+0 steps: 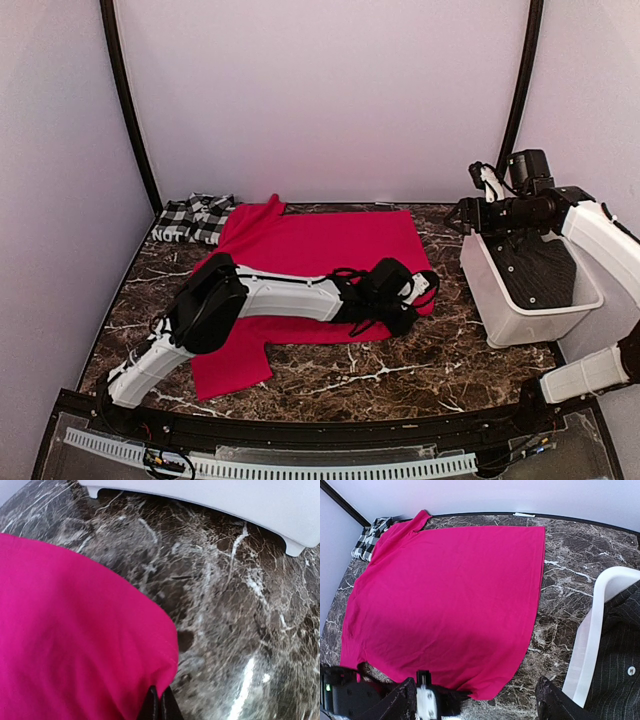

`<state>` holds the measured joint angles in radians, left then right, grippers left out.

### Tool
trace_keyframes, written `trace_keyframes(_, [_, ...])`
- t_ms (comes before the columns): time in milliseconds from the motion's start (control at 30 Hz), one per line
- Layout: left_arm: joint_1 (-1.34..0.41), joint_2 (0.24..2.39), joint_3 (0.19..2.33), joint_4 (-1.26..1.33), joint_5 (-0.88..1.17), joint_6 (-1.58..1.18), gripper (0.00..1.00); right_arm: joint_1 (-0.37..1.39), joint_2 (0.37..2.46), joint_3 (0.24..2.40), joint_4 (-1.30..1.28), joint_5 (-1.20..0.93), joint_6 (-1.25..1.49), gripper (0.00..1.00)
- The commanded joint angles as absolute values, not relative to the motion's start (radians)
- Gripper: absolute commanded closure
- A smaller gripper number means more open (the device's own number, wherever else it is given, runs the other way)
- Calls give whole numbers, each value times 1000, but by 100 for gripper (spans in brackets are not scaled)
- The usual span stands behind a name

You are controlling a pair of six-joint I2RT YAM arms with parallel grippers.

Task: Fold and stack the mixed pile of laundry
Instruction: Adjust the flattened T-shirt at the center of the board.

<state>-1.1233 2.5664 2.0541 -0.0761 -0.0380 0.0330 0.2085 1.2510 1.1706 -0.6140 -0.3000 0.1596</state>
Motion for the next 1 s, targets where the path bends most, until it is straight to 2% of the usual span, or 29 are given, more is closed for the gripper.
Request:
trace_keyframes(0, [-959, 2421, 1908, 82, 298, -286, 96, 202, 1260, 1164, -593, -324, 161, 22])
trace_keyframes(67, [-904, 2419, 1859, 152, 403, -403, 88, 202, 1264, 1165, -591, -329, 161, 22])
trace_keyframes(167, [-839, 2416, 1776, 262, 481, -552, 81, 203, 1268, 1166, -591, -333, 160, 22])
trace_keyframes(200, [-814, 2414, 1760, 302, 490, -574, 71, 203, 1270, 1166, -591, -334, 159, 22])
trace_keyframes(267, [-786, 2401, 1713, 353, 508, -618, 59, 202, 1272, 1164, -592, -336, 157, 22])
trace_keyframes(333, [-773, 2378, 1683, 359, 493, -623, 53, 202, 1271, 1163, -593, -336, 155, 22])
trace_keyframes(633, [-791, 2298, 1666, 254, 362, -381, 51, 202, 1273, 1158, -589, -340, 150, 22])
trace_keyframes(967, [-792, 2382, 1804, 162, 352, -351, 53, 203, 1279, 1159, -590, -336, 149, 22])
